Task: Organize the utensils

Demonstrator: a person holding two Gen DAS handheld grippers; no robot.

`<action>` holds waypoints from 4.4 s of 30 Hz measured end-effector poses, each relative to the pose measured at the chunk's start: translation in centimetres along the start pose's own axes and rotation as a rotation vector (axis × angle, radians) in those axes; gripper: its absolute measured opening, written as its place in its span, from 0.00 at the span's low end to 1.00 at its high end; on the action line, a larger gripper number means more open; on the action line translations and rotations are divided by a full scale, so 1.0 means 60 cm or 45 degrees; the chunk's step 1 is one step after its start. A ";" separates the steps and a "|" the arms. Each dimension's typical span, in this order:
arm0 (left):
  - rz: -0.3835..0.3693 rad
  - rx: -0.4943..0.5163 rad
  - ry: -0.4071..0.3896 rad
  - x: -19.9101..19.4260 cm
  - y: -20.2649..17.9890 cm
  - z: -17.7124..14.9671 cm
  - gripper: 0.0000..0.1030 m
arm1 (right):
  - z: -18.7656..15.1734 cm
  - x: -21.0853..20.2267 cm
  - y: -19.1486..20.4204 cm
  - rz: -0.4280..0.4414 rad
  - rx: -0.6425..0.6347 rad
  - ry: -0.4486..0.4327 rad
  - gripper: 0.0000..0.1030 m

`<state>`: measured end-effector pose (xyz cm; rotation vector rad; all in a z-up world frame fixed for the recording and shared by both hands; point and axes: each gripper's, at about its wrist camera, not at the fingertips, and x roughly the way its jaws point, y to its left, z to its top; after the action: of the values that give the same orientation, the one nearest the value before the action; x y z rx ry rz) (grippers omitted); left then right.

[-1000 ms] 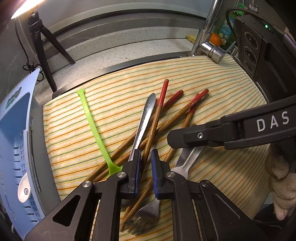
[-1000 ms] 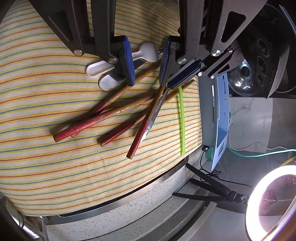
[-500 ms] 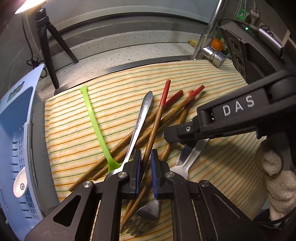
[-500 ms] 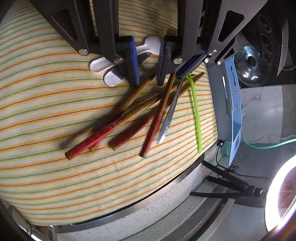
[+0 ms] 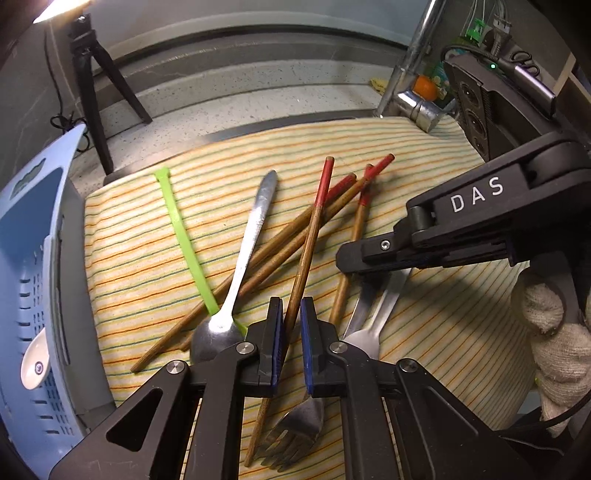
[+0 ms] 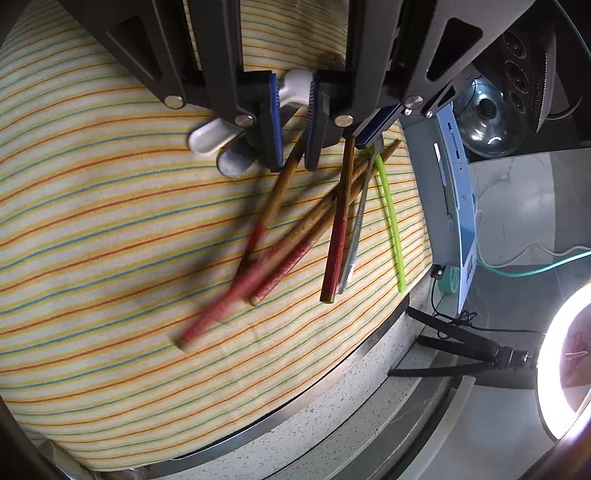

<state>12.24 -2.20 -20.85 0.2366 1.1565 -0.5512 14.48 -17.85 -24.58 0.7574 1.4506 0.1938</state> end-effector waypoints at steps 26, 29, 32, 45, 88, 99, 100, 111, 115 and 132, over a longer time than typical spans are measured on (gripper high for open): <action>-0.033 -0.055 -0.125 -0.046 -0.013 -0.014 0.05 | -0.042 -0.083 -0.068 0.178 0.077 -0.050 0.07; -0.035 -0.052 -0.137 -0.052 -0.017 -0.011 0.05 | -0.045 -0.110 -0.092 0.168 0.100 -0.093 0.06; -0.050 -0.058 -0.155 -0.059 -0.021 -0.010 0.05 | -0.050 -0.135 -0.108 0.161 0.108 -0.124 0.06; -0.061 -0.109 -0.243 -0.112 -0.018 -0.031 0.05 | -0.055 -0.224 -0.145 0.135 0.120 -0.258 0.06; 0.248 -0.586 -0.376 -0.216 0.305 -0.115 0.05 | -0.076 0.090 0.429 0.033 -0.817 -0.026 0.09; 0.283 -0.579 -0.388 -0.231 0.288 -0.123 0.27 | -0.089 0.053 0.431 0.014 -0.908 -0.084 0.28; 0.286 -0.578 -0.389 -0.232 0.285 -0.124 0.27 | -0.089 0.045 0.428 0.015 -0.912 -0.090 0.29; 0.278 -0.520 -0.432 -0.256 0.218 -0.138 0.27 | -0.086 -0.048 0.362 0.006 -0.949 -0.160 0.32; 0.260 -0.479 -0.428 -0.254 0.180 -0.141 0.27 | -0.083 -0.084 0.322 0.004 -0.935 -0.194 0.37; 0.048 -0.216 -0.228 -0.156 0.025 -0.164 0.38 | -0.082 -0.126 0.136 -0.058 -0.791 -0.092 0.42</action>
<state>2.45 6.20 -16.37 0.0616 1.0165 -0.4291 11.30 -14.15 -13.44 0.2205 1.2375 0.5459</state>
